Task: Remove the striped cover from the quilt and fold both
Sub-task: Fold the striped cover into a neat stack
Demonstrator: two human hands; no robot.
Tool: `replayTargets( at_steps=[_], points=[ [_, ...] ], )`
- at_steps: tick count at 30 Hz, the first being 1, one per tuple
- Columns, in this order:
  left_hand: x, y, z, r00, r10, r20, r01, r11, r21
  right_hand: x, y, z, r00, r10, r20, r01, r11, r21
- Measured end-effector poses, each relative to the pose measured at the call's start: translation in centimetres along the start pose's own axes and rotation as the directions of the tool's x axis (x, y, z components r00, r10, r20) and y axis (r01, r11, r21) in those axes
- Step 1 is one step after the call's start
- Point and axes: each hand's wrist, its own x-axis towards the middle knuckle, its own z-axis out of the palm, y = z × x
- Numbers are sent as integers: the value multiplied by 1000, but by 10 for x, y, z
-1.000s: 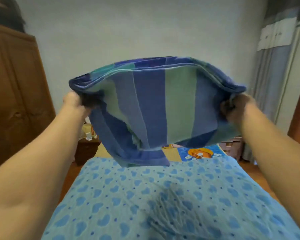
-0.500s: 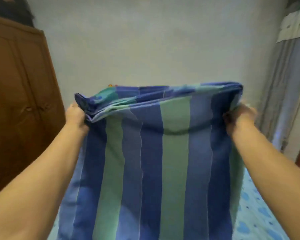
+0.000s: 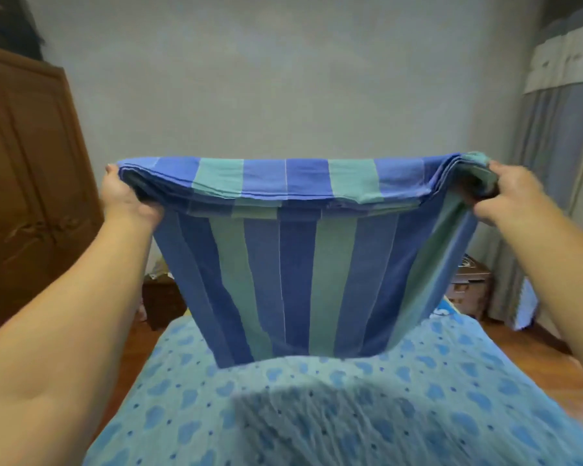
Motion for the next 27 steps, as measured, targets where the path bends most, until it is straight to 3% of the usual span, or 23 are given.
replayTargets(
  at_steps=[2, 4, 7, 9, 11, 14, 16, 17, 18, 21, 22, 25, 27],
  points=[
    [-24, -9, -31, 997, -35, -71, 31, 998, -48, -11, 8, -28, 997, 73, 37, -70, 996, -63],
    [-55, -20, -80, 981, -70, -180, 69, 998, -12, -22, 28, -72, 992, 124, -1, -120, 963, -243],
    [-121, -38, -179, 935, -152, -320, 203, 970, 133, -41, 81, -166, 973, 182, -141, -229, 819, -526],
    [-174, -48, -254, 878, -253, -406, 358, 910, 207, -60, 121, -239, 931, 247, -268, -363, 697, -618],
    [-229, -57, -326, 759, -351, -548, 568, 768, 296, -90, 155, -312, 877, 313, -365, -481, 584, -654],
    [-321, -73, -419, 502, -369, -782, 846, 397, 356, -146, 195, -416, 804, 339, -489, -595, 450, -666],
    [-389, -87, -448, 357, -361, -862, 933, 171, 316, -189, 214, -476, 731, 382, -566, -681, 341, -648],
    [-420, -95, -456, 320, -340, -884, 947, 79, 313, -208, 220, -502, 679, 422, -601, -729, 286, -622],
    [-446, -103, -463, 320, -296, -900, 940, -19, 341, -225, 225, -524, 625, 458, -632, -770, 235, -593],
    [-499, -117, -475, 463, -170, -870, 809, -320, 493, -262, 235, -578, 505, 506, -700, -846, 127, -518],
    [-509, -116, -474, 477, -154, -865, 786, -367, 498, -271, 234, -587, 484, 519, -704, -856, 115, -504],
    [-520, -107, -474, 512, -173, -841, 785, -305, 540, -282, 229, -593, 497, 514, -699, -863, 204, -463],
    [-519, -97, -470, 510, -228, -829, 833, -108, 542, -288, 217, -588, 560, 460, -689, -827, 346, -442]
  ],
)
